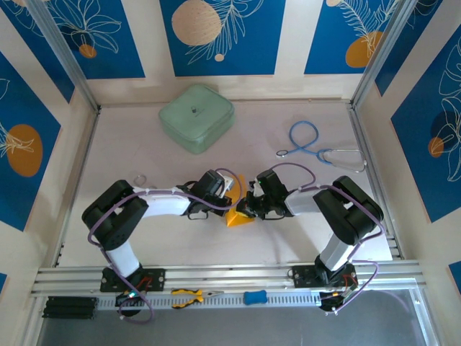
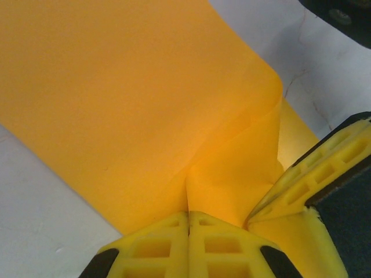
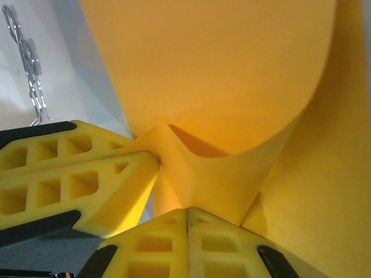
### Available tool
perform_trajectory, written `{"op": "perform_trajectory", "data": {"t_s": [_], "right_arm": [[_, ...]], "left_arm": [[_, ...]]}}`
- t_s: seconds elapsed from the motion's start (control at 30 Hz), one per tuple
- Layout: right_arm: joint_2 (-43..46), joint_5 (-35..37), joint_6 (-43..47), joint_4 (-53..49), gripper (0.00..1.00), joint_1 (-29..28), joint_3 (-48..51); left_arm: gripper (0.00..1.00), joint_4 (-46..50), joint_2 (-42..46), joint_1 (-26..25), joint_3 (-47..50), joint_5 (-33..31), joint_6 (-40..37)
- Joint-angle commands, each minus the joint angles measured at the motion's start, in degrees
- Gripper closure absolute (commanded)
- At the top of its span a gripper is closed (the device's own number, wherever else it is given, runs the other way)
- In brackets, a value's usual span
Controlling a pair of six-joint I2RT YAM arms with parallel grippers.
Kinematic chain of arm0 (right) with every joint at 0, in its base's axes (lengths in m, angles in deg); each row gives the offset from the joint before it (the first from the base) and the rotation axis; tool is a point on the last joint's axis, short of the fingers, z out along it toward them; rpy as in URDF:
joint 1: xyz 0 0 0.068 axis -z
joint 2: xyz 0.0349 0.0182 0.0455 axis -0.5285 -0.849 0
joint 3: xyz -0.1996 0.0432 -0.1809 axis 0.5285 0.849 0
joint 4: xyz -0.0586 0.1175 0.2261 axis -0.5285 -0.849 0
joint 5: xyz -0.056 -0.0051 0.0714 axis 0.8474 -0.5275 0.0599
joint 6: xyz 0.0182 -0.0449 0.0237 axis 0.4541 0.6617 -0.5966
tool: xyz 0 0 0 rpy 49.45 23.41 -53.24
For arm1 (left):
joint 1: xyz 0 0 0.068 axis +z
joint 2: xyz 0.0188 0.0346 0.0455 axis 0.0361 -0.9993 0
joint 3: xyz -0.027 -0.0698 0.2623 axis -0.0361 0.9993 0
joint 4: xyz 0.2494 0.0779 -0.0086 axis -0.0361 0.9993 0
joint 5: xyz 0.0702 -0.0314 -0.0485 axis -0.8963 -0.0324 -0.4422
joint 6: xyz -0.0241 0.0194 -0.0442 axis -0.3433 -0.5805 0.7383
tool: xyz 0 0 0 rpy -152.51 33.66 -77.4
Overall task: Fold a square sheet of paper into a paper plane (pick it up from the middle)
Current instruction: Fold the triangle a second time at the center of the table.
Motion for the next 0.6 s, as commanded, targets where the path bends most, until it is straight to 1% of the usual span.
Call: {"op": "perform_trajectory", "data": {"t_s": [0.0,0.13,0.3,0.47,0.57], "right_arm": [[-0.8,0.0,0.4,-1.9,0.96,0.3,0.7],[1.1,-0.9,0.7,-1.6,0.96,0.8,-0.2],[3.3,-1.1,2.4,-4.1,0.95,2.5,-2.3],[1.1,-1.4,3.3,-4.2,0.95,4.0,-2.5],[-0.4,-1.0,3.1,-3.1,0.95,4.6,-1.0]], "left_arm": [[1.0,1.1,-0.6,0.7,0.3,0.9,-0.4],[1.0,1.4,-0.6,0.7,0.2,0.8,-0.5],[1.0,2.1,-0.5,0.8,-0.1,0.8,-0.7],[1.0,2.7,-0.5,0.7,-0.5,0.9,-0.5],[1.0,2.8,-0.7,0.7,-0.7,1.1,-0.6]]}}
